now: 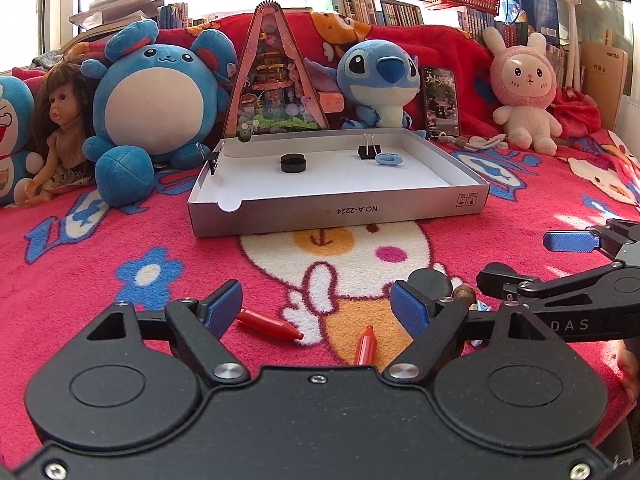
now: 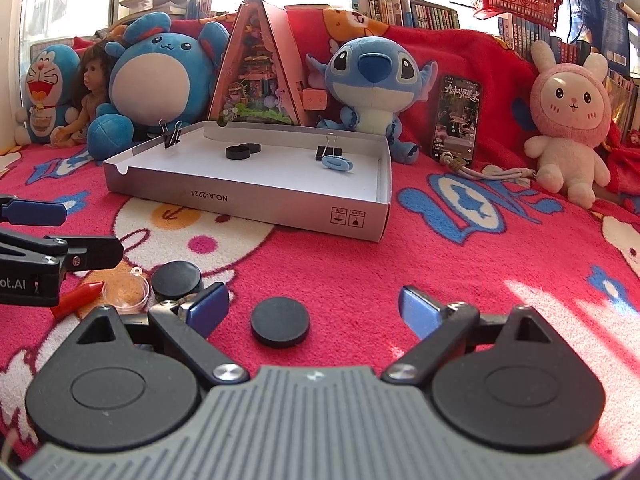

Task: Organize rigid objects
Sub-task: 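Close the right tool on a black disc while the left grasps the red crayon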

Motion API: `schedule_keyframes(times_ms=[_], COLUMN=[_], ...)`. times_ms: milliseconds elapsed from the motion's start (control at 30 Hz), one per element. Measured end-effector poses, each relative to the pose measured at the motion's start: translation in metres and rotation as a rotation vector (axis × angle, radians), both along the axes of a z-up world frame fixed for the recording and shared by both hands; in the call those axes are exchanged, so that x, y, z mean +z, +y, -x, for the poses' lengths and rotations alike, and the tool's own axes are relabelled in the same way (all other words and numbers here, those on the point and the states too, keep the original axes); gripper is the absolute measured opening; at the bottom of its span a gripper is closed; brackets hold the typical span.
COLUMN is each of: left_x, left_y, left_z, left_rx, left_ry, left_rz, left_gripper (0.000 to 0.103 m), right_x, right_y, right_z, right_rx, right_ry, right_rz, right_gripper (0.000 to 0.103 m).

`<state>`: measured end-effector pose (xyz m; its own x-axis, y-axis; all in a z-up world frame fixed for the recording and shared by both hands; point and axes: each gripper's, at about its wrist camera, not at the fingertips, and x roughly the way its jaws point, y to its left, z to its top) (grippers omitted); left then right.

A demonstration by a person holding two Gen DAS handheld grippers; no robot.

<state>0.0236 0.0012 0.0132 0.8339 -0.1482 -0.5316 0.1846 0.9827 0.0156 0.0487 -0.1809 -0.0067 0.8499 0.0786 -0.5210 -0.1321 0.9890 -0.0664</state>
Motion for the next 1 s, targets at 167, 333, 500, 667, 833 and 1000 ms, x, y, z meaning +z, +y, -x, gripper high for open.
schedule_keyframes(times_ms=[167, 333, 500, 667, 833, 1000], left_x=[-0.003, -0.007, -0.012, -0.020, -0.022, -0.018], left_y=[0.011, 0.021, 0.027, 0.026, 0.023, 0.021], left_z=[0.008, 0.004, 0.000, -0.005, -0.008, -0.007], left_rx=[0.039, 0.046, 0.030, 0.024, 0.023, 0.061], left_ry=[-0.011, 0.000, 0.024, 0.028, 0.018, -0.009], left_rz=[-0.011, -0.048, -0.064, -0.042, -0.026, -0.015], left_gripper=[0.074, 0.064, 0.063, 0.061, 0.050, 0.040], right_x=[-0.003, -0.005, -0.006, -0.009, -0.009, -0.007], right_y=[-0.002, -0.006, -0.007, -0.005, -0.001, 0.000], right_z=[0.004, 0.002, 0.001, 0.002, 0.005, 0.007], right_rx=[0.000, 0.011, 0.017, 0.038, 0.070, 0.065], right_ry=[0.007, 0.031, 0.037, 0.028, 0.017, 0.002], right_rz=[0.017, 0.002, -0.010, -0.008, -0.009, -0.046], right_gripper=[0.096, 0.095, 0.088, 0.074, 0.058, 0.037])
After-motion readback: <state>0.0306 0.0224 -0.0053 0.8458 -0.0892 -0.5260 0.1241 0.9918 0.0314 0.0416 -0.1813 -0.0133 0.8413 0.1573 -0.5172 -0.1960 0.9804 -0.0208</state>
